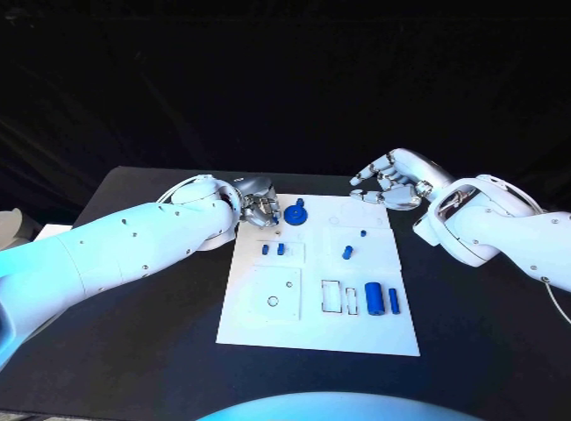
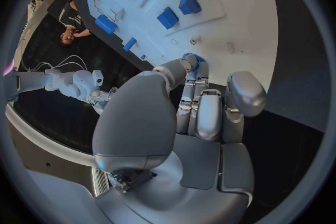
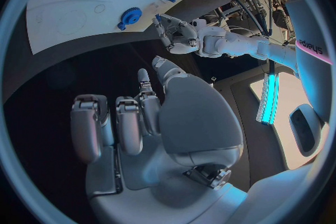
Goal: Assemble the parts on the task board
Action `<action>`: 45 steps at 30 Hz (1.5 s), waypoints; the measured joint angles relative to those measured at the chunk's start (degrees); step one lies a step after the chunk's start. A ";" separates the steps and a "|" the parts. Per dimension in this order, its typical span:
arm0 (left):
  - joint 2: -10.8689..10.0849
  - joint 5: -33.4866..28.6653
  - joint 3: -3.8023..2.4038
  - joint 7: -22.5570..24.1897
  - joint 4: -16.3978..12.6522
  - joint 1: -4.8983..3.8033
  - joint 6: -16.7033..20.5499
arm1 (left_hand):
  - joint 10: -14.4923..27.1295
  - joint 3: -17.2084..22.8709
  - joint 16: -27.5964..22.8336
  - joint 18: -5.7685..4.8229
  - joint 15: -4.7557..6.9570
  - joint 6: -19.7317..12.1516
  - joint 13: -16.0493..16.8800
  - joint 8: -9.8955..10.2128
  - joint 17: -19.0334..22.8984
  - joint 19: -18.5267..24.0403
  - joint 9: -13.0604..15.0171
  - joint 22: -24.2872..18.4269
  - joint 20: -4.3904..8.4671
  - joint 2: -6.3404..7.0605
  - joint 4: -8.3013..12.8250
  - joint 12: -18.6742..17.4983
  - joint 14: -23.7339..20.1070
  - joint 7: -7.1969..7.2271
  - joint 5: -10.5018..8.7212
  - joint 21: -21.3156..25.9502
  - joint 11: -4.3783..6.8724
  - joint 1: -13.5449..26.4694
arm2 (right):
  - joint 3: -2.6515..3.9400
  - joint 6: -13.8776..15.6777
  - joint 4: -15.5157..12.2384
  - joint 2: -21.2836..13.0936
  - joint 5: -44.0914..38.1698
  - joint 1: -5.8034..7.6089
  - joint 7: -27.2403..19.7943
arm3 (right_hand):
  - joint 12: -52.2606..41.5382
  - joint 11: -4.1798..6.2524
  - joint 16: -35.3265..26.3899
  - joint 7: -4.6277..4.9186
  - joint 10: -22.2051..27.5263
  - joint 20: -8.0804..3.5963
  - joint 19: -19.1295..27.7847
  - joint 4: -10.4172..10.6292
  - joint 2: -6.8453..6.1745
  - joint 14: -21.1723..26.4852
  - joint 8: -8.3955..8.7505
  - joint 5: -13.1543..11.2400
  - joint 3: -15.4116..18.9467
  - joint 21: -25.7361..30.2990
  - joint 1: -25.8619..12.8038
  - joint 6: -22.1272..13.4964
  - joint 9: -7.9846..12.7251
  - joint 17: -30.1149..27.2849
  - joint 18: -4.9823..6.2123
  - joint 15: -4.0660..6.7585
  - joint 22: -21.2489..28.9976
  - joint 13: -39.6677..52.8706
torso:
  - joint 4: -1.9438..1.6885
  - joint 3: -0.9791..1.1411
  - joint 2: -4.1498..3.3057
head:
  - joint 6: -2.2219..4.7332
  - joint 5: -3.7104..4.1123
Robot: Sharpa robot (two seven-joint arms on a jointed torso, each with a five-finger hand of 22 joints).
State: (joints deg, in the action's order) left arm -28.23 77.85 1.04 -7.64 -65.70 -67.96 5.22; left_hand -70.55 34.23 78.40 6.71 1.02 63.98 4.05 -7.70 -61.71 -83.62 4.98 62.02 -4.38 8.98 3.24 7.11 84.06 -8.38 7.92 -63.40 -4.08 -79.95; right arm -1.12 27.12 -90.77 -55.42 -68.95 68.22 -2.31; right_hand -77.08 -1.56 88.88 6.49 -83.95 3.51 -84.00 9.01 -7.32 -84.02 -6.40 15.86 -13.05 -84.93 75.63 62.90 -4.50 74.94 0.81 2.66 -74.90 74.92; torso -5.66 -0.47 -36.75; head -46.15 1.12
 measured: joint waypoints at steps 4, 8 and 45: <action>0.09 -0.04 0.05 -0.10 0.33 0.46 -0.31 | 0.00 0.00 0.00 0.00 0.00 0.20 0.07 0.22 0.08 0.00 0.00 0.04 0.00 -0.05 0.00 0.00 0.00 0.20 0.00 0.00 0.00 0.54 | 0.00 0.00 0.02 0.05 0.00 0.00 -0.01 | 0.00 0.00 0.00 0.00 0.00 0.00 0.00 0.00 0.00 0.00 0.00 0.00 0.00 0.00 0.00 0.00 0.00 0.00 0.00 0.00 -0.05 0.00 | 0.01 -0.01 -0.02 | 0.02 -0.04; 0.29 -0.04 0.10 -0.14 0.53 0.85 -0.49 | 0.00 0.00 0.00 0.01 0.00 0.20 0.07 0.22 0.09 0.00 -0.01 0.04 0.00 -0.05 0.00 0.00 0.00 0.20 0.00 0.00 0.00 0.54 | 0.00 0.00 0.04 0.12 0.00 0.00 -0.03 | 0.00 0.00 0.00 0.00 0.00 0.00 0.00 0.00 0.00 0.00 0.00 0.00 0.00 0.00 0.00 0.00 0.00 0.00 0.00 0.00 -0.05 0.00 | 0.01 -0.01 -0.02 | 0.02 -0.05; 0.99 0.13 0.36 0.08 0.56 1.57 -0.82 | -2.03 -0.66 0.21 0.01 0.00 1.76 0.57 0.53 0.30 0.00 0.29 0.46 0.00 -0.20 0.64 -0.29 0.00 0.90 -0.06 -0.29 0.80 0.84 | 0.00 0.00 0.07 0.22 0.03 0.00 -0.17 | 0.00 0.00 0.00 0.00 0.00 0.00 0.00 0.00 0.00 0.00 0.00 0.00 0.00 0.00 0.00 0.00 0.00 -0.02 0.00 0.00 -0.02 0.00 | 0.02 0.03 0.01 | -0.26 0.01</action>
State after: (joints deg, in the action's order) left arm -27.24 77.97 1.40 -7.56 -65.14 -66.39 4.40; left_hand -72.59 33.57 78.61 6.71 1.02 65.74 4.61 -7.18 -61.41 -83.62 5.27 62.47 -4.38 8.78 3.88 6.82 84.06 -7.47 7.87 -63.68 -3.28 -79.11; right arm -1.12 27.11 -90.70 -55.20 -68.92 68.22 -2.48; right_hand -77.08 -1.56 88.88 6.49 -83.95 3.51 -84.00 9.01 -7.32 -84.02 -6.40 15.86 -13.05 -84.93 75.63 62.90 -4.50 74.91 0.81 2.66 -74.92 74.93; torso -5.64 -0.44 -36.74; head -46.41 1.13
